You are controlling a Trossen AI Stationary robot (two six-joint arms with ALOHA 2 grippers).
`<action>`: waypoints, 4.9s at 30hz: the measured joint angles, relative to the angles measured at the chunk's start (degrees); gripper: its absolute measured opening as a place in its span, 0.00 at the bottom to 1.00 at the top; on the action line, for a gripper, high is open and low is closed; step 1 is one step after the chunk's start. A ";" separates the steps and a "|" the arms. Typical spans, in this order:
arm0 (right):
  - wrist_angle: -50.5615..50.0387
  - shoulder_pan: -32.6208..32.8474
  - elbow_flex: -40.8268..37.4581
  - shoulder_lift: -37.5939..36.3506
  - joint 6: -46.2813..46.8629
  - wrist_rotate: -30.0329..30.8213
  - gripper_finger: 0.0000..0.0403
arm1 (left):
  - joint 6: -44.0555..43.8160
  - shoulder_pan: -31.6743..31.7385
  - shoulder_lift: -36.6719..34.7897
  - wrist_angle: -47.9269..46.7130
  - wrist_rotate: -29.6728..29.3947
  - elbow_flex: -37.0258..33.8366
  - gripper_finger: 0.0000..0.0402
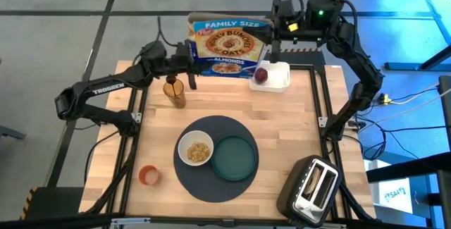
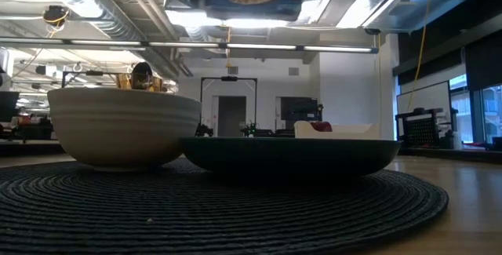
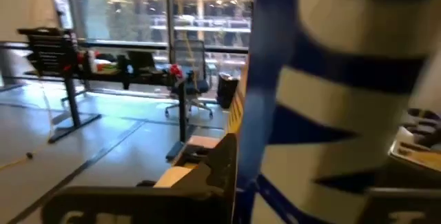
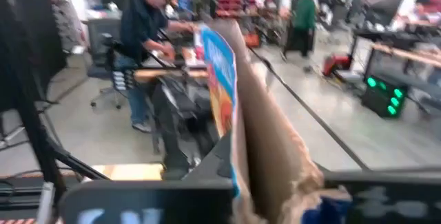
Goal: Arrange a breakfast setting
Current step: Pour the cereal from the blue cereal box into the white bowl, then put the bagel onto the blue plate
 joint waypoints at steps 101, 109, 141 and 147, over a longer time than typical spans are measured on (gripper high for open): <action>-0.91 -6.78 -17.57 -0.38 4.70 -1.57 0.56 | -7.29 -18.90 -19.85 -49.04 -12.42 0.11 0.49; -23.06 3.90 -14.15 -3.46 9.08 16.74 0.56 | -13.20 -27.79 -12.93 -48.99 -17.61 0.11 0.49; -49.44 66.53 -30.21 -9.89 127.05 15.30 0.55 | -10.61 -30.45 6.00 -22.34 -11.52 0.11 0.49; -48.83 68.88 -35.02 -8.05 131.14 6.61 0.42 | -12.73 -32.34 5.20 -21.64 -19.60 0.11 0.49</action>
